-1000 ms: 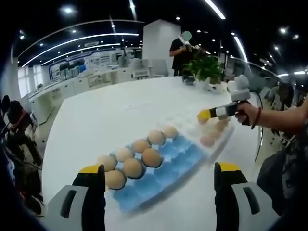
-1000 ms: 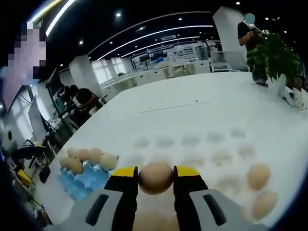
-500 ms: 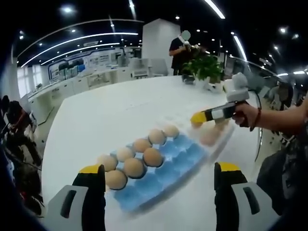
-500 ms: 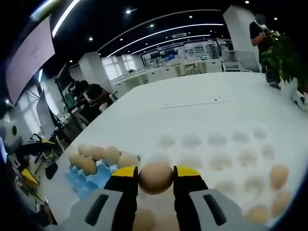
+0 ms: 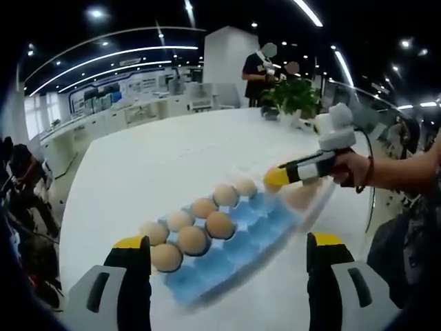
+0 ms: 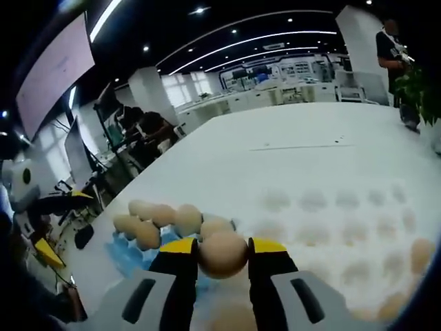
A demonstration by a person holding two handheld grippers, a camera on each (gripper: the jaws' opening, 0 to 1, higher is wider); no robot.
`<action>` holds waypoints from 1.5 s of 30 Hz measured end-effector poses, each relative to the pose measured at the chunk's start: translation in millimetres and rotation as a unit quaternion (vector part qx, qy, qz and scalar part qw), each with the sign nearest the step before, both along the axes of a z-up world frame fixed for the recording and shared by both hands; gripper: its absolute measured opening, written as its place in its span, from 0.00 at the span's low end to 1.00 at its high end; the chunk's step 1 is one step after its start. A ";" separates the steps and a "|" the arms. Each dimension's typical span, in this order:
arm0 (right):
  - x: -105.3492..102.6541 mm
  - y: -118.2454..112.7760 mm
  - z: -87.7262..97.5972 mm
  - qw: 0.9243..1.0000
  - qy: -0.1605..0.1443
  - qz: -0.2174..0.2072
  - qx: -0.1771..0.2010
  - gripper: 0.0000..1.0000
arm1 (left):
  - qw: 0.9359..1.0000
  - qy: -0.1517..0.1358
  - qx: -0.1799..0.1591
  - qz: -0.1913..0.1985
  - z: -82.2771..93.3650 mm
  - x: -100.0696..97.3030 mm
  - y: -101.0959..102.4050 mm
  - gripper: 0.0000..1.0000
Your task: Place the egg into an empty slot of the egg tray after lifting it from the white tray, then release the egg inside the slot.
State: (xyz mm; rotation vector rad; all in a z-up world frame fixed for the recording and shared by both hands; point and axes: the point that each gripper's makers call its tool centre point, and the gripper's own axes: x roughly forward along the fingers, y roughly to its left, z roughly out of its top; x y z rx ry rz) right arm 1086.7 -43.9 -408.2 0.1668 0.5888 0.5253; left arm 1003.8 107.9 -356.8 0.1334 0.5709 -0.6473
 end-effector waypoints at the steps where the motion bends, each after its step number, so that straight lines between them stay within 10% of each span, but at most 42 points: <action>1: -0.3 3.0 0.5 1.000 0.000 0.003 0.002 0.29 | 1.000 0.000 0.001 0.001 0.0 0.1 0.5 0.95; 19: -11.8 67.0 -0.9 0.996 -0.010 0.089 0.002 0.29 | 1.000 -0.001 -0.002 0.014 0.4 -3.6 6.4 0.95; 30: -9.6 72.7 -16.9 0.988 -0.033 0.124 -0.084 0.29 | 0.999 -0.008 -0.004 0.031 3.4 -9.0 17.5 0.95; 45: -10.2 81.4 -18.0 0.984 -0.045 0.145 -0.092 0.28 | 0.999 -0.009 -0.016 0.038 4.8 -15.1 18.2 0.95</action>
